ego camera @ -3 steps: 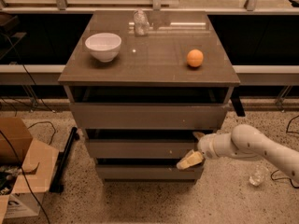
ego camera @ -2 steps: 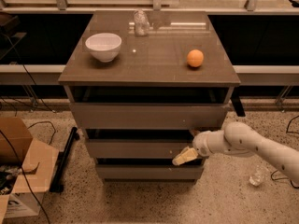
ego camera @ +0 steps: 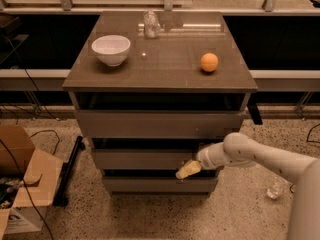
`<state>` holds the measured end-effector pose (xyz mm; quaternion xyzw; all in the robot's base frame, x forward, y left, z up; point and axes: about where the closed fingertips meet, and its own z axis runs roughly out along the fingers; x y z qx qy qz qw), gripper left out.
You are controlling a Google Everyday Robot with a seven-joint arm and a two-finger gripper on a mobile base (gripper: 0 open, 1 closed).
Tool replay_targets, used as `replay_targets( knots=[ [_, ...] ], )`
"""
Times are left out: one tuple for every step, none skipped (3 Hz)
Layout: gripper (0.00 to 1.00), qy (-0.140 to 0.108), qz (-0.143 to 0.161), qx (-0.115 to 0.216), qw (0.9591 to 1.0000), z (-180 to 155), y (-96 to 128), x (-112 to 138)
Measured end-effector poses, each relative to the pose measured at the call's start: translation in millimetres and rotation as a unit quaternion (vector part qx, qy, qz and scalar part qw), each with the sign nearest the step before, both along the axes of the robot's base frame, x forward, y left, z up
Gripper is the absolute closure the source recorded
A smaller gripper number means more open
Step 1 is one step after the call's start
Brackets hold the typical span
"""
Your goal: Open middle drawer
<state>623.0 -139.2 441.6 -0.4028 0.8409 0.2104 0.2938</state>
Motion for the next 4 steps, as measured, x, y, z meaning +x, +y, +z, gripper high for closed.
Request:
replay_targets(
  knots=[
    [0.15, 0.017, 0.008, -0.032, 0.9993, -14.3, 6.9, -10.5],
    [0.38, 0.018, 0.008, -0.034, 0.9992, -14.5, 7.2, -11.3],
    [0.43, 0.018, 0.008, -0.034, 0.9992, -10.9, 7.2, -11.3],
    [0.12, 0.018, 0.008, -0.034, 0.9992, -6.4, 7.2, -11.3]
  ],
)
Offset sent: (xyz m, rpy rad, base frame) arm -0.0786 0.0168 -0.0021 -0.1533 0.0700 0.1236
